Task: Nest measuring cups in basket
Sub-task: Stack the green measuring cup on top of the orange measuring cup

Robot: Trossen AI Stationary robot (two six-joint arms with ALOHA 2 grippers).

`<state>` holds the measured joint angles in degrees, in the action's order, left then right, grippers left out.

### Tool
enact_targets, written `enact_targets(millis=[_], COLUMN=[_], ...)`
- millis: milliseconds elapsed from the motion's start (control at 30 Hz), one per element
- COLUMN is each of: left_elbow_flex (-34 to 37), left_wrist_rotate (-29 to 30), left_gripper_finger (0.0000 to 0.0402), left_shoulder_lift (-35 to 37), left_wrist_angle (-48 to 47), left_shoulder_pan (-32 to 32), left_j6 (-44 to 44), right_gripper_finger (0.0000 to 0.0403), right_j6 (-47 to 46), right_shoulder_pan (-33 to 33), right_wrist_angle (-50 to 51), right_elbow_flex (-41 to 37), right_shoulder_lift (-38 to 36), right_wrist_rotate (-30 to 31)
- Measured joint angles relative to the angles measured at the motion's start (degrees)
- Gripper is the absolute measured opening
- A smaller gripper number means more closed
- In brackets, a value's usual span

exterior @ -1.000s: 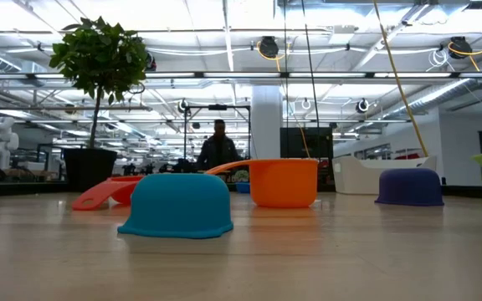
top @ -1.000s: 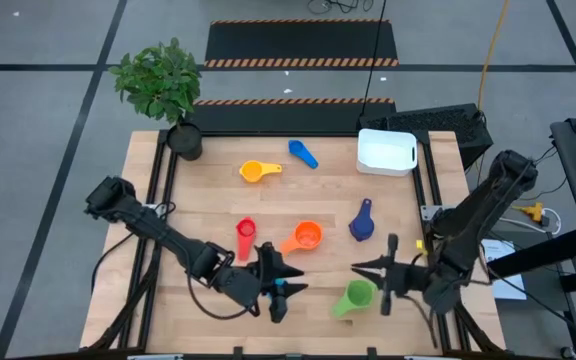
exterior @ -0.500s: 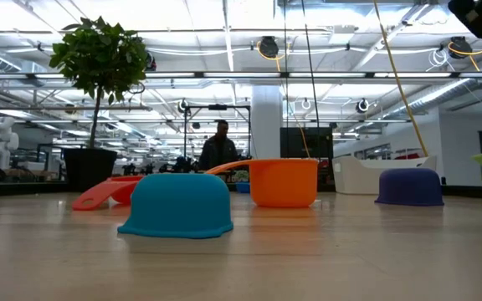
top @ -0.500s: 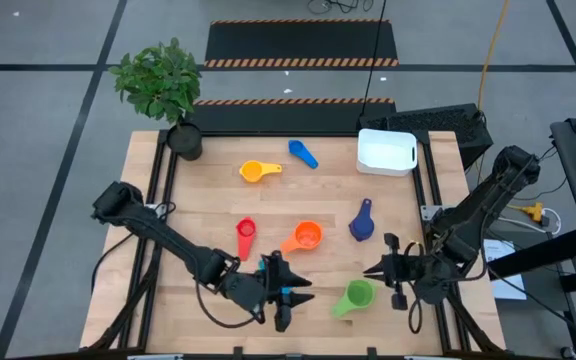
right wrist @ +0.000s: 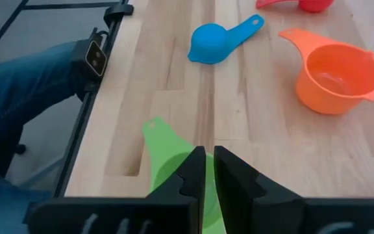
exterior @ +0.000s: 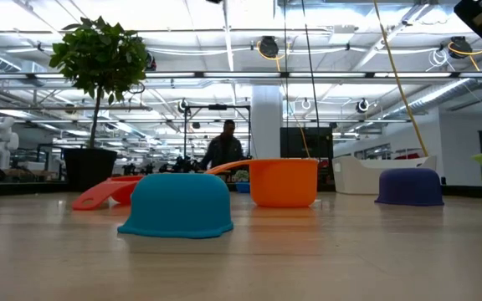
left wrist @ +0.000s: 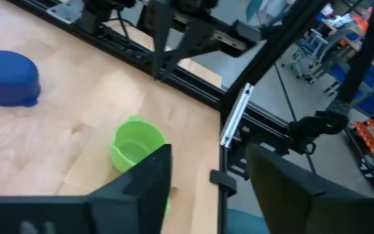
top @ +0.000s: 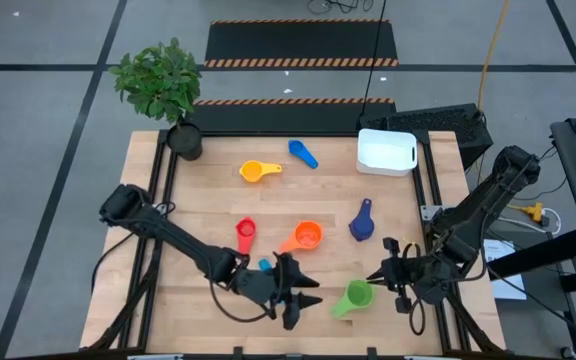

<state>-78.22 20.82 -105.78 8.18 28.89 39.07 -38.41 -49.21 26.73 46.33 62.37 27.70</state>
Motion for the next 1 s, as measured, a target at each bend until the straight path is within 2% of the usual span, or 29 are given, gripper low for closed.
enact_targets(millis=[167, 300, 467, 767, 1000], left_elbow_flex=[0.0, -0.7, -7.1, -21.3, -23.3], left_wrist_rotate=[0.2, 0.1, -3.6, -11.8, -14.3], left_gripper_finger=[0.0284, 0.0315, 0.0321, 0.0321, 0.0321], left_shoulder_lift=[0.0, -2.0, -7.7, -18.9, -21.0], left_wrist_angle=[-0.2, -0.1, -1.7, -13.9, -16.9], left_shoulder_pan=[0.1, -0.1, -1.3, -3.9, -4.8], left_j6=[1.5, 2.5, 1.0, 1.3, 2.0], right_gripper_finger=[0.0025, 0.0025, 0.0025, 0.0025, 0.0025], right_j6=[0.0, 0.5, 0.6, 0.1, 0.1], right_shoulder_pan=[0.0, 0.0, 0.0, 0.0, 0.0], right_wrist_angle=[0.2, 0.2, 0.7, 1.3, 1.5], right_elbow_flex=[0.0, 0.0, 0.0, 0.0, 0.0], right_shoulder_lift=[0.0, 0.0, 0.0, 0.0, 0.0], right_wrist_rotate=[-0.1, -0.2, -0.2, -1.0, -2.2])
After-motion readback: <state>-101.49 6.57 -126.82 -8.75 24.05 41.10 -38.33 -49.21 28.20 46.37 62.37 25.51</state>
